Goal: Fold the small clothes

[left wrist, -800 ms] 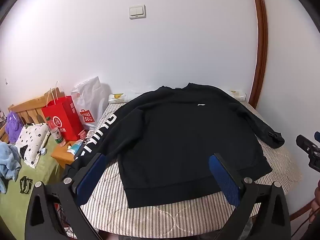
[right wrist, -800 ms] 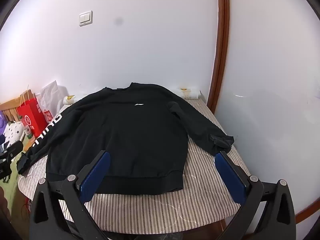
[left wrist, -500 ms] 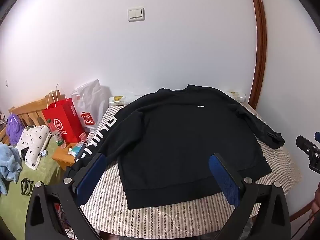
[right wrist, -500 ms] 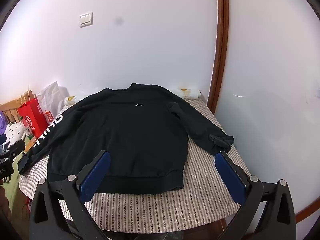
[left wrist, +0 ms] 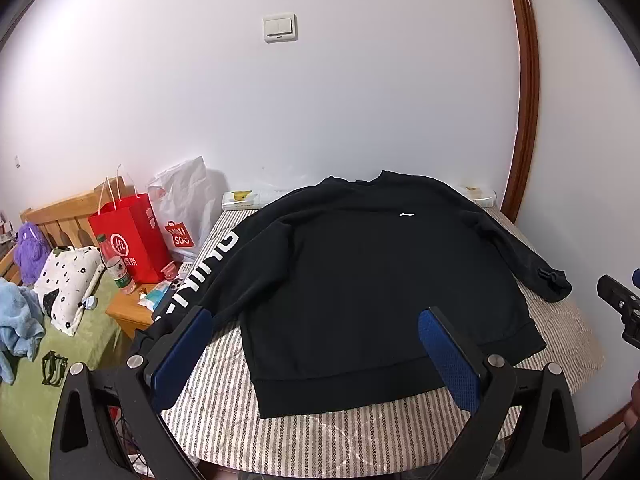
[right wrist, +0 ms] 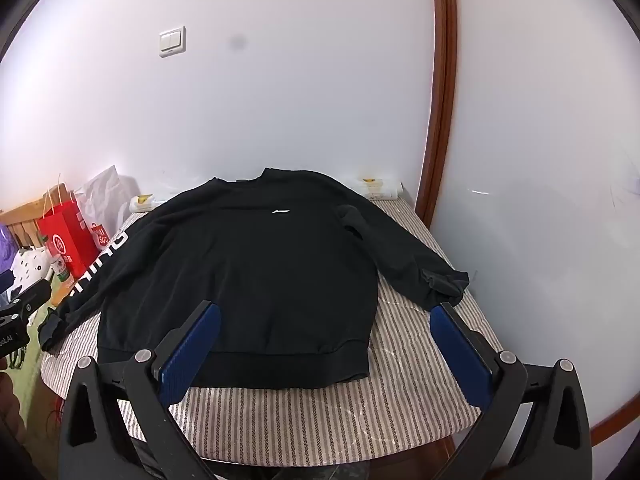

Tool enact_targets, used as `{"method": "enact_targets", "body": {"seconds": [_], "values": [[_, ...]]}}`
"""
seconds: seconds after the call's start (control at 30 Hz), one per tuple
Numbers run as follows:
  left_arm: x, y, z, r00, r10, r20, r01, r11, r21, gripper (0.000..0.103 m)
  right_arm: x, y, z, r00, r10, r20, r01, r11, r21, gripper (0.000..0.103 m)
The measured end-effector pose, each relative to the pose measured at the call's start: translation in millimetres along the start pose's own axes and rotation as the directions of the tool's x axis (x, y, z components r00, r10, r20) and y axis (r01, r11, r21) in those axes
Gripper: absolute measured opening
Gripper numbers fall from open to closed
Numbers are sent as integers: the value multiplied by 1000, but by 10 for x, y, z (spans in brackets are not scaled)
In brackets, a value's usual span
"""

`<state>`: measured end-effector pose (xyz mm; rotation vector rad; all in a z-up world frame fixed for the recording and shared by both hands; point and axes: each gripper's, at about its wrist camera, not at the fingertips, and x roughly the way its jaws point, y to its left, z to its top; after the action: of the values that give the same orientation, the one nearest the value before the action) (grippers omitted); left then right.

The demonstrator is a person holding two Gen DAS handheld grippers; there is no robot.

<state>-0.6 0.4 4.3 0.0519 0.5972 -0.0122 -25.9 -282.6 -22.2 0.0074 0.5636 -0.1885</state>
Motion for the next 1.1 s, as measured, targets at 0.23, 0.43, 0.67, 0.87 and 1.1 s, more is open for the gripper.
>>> {"method": "enact_targets", "body": {"seconds": [0.23,0.43,0.67,0.87,1.1], "values": [[-21,36,24,1000,-2,3,2,1000,-5,103,-10,16,9,1000,-4,4,4,1000,0,103],[-5,18,32,1000,0,-2,0,1000,-7,103,-12,3,18,1000,-3,7,3,1000,-1,103],[-51,55,28,1000,-8,7,8,1000,-10,103,-26,11,39,1000,1,5,-1,1000,3,103],[-59,40,22,1000,-12,8,12,1000,-8,103,-31,11,36,1000,3,6,-3,1000,3,103],[-63,7,11,1000,-16,12,16,1000,-5,103,-27,11,24,1000,6,3,-6,1000,12,103]]}}
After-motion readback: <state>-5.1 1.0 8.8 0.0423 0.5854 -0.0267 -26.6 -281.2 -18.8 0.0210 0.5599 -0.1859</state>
